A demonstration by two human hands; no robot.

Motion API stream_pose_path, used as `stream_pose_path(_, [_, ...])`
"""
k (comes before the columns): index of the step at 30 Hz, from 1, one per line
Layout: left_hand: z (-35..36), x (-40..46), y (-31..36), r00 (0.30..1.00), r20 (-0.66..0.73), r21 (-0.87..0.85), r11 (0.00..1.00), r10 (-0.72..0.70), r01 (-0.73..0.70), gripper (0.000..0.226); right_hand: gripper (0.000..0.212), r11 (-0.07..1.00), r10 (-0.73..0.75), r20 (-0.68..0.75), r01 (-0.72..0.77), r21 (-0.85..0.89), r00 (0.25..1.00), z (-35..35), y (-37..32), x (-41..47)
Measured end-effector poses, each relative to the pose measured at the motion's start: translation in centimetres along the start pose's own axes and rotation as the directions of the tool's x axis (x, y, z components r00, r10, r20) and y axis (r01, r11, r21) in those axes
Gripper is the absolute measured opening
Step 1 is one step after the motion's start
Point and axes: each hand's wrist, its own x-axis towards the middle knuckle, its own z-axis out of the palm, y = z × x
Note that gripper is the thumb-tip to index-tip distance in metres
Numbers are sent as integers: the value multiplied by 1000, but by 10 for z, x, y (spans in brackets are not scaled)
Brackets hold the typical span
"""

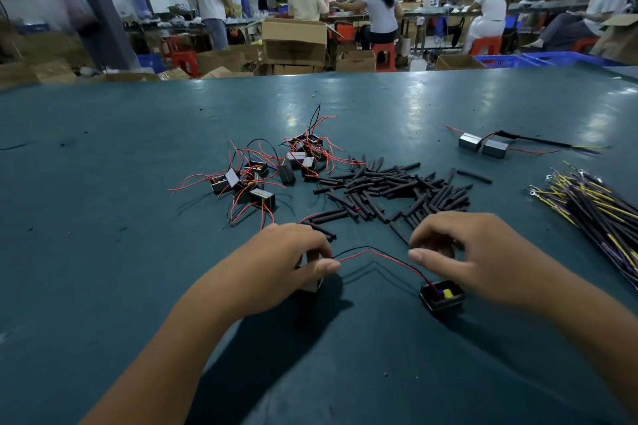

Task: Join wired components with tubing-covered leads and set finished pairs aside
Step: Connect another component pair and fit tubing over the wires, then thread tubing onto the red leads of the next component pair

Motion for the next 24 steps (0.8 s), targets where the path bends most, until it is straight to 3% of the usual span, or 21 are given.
stream_pose_path(2, [4, 2, 5, 1000, -20, -52, 999, -17, 16, 19, 12, 999, 37, -38, -36, 29, 999, 13, -2, 1])
stream_pose_path(5, [10, 4, 10, 998, -7, -111, 992, -62, 61, 12, 13, 997, 74, -24, -73, 19, 997, 24, -2, 2])
stream_pose_path(10, [13, 2, 13, 992, 103, -320, 942, -74, 103, 18, 13, 996, 30, 51, -34, 82, 998, 22, -5, -1])
stream_pose_path(16, [13, 1, 18, 974, 213, -328, 933, -79, 147, 17, 10, 999, 12, 121, -18, 52, 993, 26, -8, -1])
stream_pose_path(20, [13, -1, 22, 970, 232, -553, 810, -73, 193, 15, 12, 999, 11, 118, -16, 45, 993, 26, -8, -2])
stream_pose_path(22, [13, -2, 22, 967, 245, -665, 715, -63, 215, 15, 14, 995, 6, 102, -16, 102, 995, 24, -8, -3])
stream_pose_path(24, [11, -2, 22, 973, 225, -703, 683, -51, 199, 15, 13, 986, 7, 90, -22, 164, 996, 20, -8, -3])
